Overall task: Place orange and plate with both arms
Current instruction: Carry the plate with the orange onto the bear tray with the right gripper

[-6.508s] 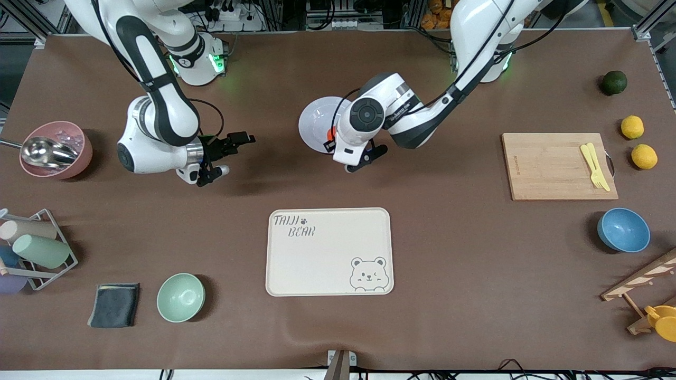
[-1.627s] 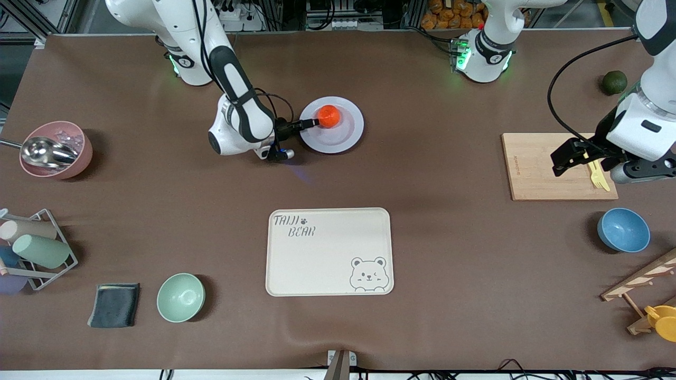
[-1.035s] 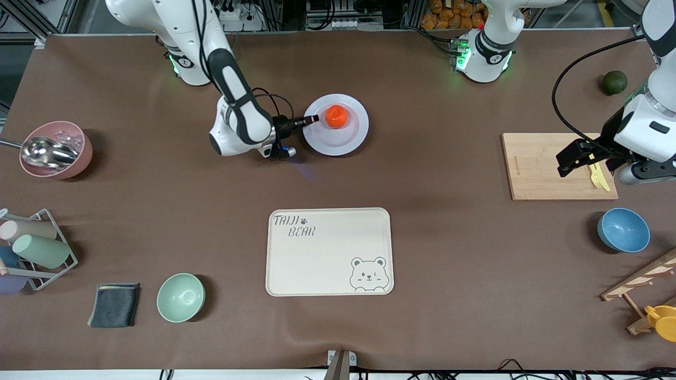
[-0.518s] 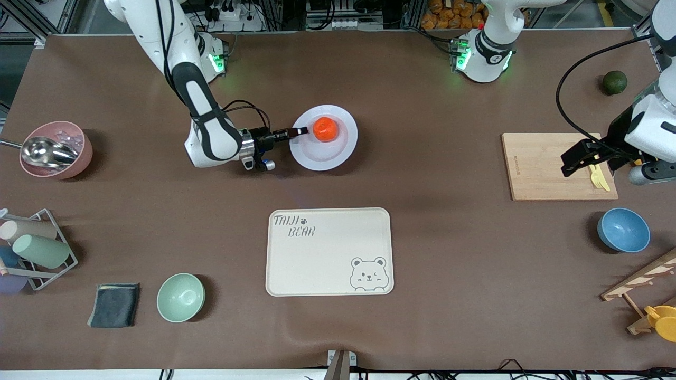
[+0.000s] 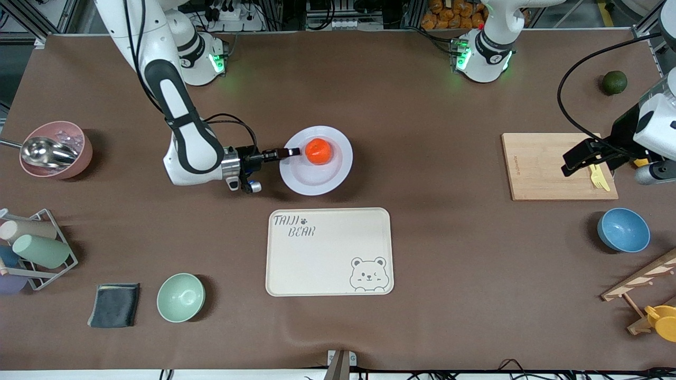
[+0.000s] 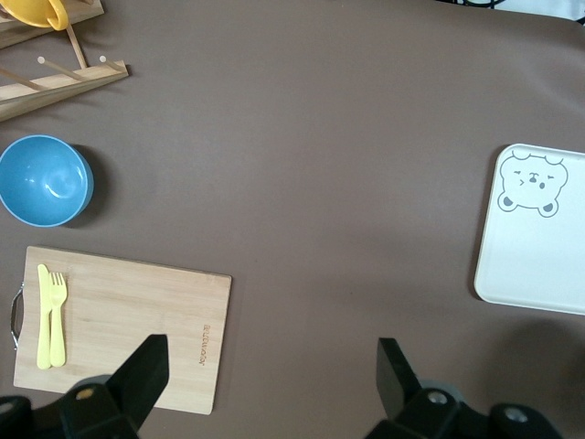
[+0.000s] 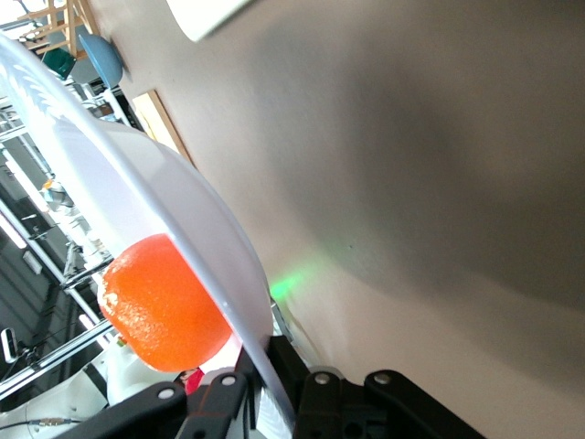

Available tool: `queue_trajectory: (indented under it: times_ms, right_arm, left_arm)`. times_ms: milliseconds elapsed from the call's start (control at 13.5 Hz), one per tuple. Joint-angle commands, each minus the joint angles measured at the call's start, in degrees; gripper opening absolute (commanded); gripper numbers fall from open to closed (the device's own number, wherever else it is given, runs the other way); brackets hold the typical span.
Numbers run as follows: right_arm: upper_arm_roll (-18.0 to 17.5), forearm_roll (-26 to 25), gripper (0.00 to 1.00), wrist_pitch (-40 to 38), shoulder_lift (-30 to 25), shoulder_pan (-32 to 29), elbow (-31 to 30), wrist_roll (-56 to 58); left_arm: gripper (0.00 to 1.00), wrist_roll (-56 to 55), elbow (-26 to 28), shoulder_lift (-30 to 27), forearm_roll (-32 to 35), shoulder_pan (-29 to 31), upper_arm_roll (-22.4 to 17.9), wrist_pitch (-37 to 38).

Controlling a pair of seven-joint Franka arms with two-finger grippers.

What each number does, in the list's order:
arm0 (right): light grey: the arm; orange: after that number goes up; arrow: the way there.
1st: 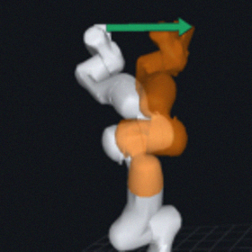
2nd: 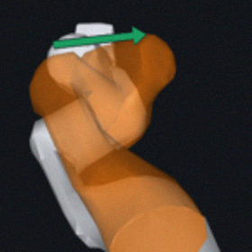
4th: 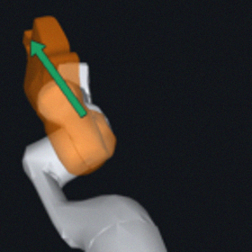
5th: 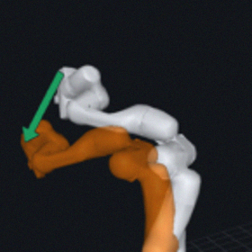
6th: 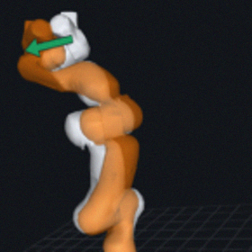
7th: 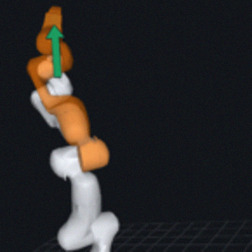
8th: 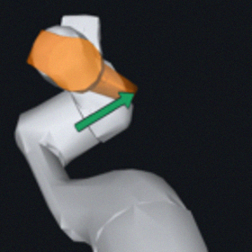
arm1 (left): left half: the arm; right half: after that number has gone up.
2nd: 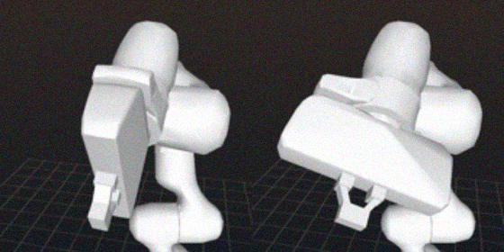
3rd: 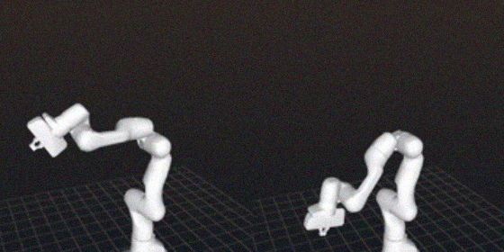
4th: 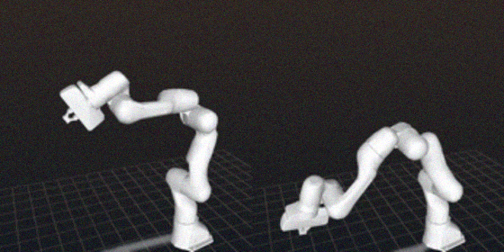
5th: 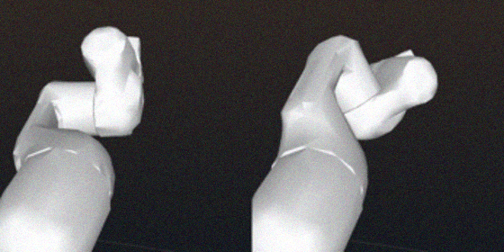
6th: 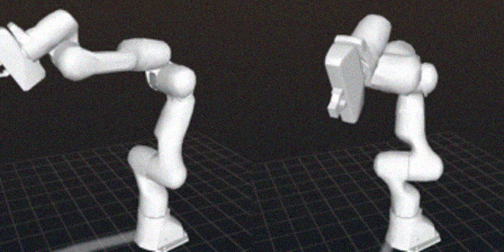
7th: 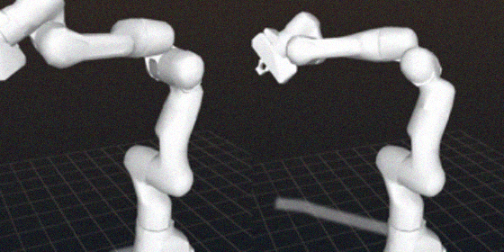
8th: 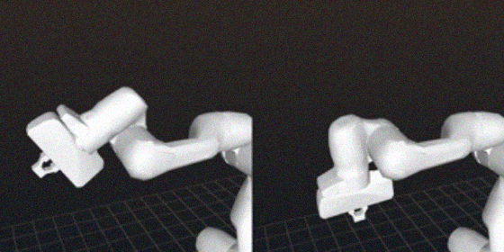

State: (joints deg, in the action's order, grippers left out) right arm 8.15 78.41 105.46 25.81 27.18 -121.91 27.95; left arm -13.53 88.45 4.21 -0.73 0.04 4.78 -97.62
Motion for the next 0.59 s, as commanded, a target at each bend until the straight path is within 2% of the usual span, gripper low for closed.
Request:
queue_trajectory:
  times_ms: [0, 518]
  right_arm:
    - [-0.7, -3.9, 0.0, 0.4, 0.2, -1.5, 5.1, -6.5]
    - [-0.8, -4.8, 0.0, 1.2, 9.2, -2.5, 18.8, -12.1]
  left_arm:
    - [1.0, 1.2, 0.3, -1.0, -1.4, 0.6, 0.2, 1.8]
    - [1.0, 1.1, 0.5, -0.7, -1.2, 0.5, 0.4, 1.8]
